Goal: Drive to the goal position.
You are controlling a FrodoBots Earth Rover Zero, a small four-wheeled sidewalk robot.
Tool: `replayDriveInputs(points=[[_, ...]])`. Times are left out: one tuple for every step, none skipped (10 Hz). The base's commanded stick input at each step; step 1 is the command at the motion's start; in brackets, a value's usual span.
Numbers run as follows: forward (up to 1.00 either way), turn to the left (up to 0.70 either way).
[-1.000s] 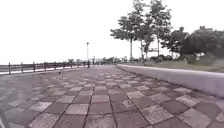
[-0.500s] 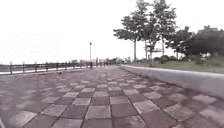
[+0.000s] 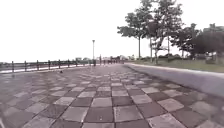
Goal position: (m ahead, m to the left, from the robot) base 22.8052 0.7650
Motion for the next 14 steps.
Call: replayDriveInputs(points=[[1.0, 0.0], [1.0, 0.0], [1.0, 0.0], [1.0, 0.0], [1.0, 0.0], [1.0, 0.0], [1.0, 0.0], [1.0, 0.0], [1.0, 0.0], [1.0, 0.0], [1.0, 0.0], [1.0, 0.07], [1.0, 0.35], [1.0, 0.4]])
